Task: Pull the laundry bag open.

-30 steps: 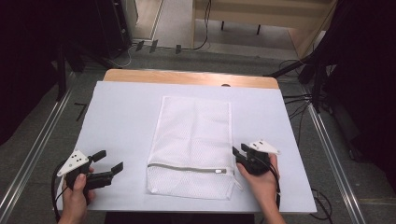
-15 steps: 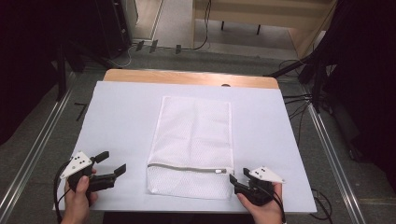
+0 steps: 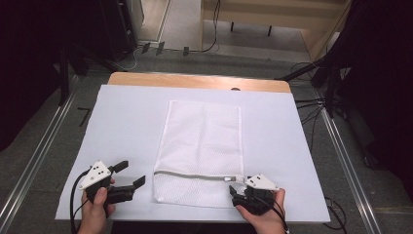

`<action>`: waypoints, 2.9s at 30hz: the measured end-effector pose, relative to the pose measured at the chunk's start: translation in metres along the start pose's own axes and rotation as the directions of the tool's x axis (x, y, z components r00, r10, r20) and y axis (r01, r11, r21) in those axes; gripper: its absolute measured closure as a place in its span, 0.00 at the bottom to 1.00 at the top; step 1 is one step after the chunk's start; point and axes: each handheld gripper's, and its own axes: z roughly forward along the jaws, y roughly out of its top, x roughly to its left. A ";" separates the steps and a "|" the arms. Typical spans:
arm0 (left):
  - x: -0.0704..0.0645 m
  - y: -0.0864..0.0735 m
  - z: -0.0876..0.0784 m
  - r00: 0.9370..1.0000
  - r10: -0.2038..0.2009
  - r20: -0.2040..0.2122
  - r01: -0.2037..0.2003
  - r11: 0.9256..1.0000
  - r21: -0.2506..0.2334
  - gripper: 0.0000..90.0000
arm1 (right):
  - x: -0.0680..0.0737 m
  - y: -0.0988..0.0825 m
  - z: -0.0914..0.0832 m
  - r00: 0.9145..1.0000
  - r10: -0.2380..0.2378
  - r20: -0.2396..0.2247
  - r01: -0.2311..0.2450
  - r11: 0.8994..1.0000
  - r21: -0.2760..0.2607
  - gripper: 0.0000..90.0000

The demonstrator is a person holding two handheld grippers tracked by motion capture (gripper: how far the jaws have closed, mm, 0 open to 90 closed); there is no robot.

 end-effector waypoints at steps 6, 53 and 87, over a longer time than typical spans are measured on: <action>-0.035 0.007 0.027 0.995 0.038 0.090 -0.040 0.999 0.028 0.16 | 0.006 0.002 -0.001 1.000 0.013 0.010 -0.013 1.000 0.000 0.62; -0.144 0.039 0.147 0.944 0.122 0.306 -0.202 0.949 0.244 0.97 | 0.022 0.023 -0.022 0.997 -0.044 -0.065 0.032 0.984 -0.176 0.96; -0.073 0.025 0.098 0.972 0.039 0.231 -0.103 0.958 0.268 0.98 | 0.000 0.022 -0.026 1.000 -0.006 0.017 0.009 0.986 -0.165 0.97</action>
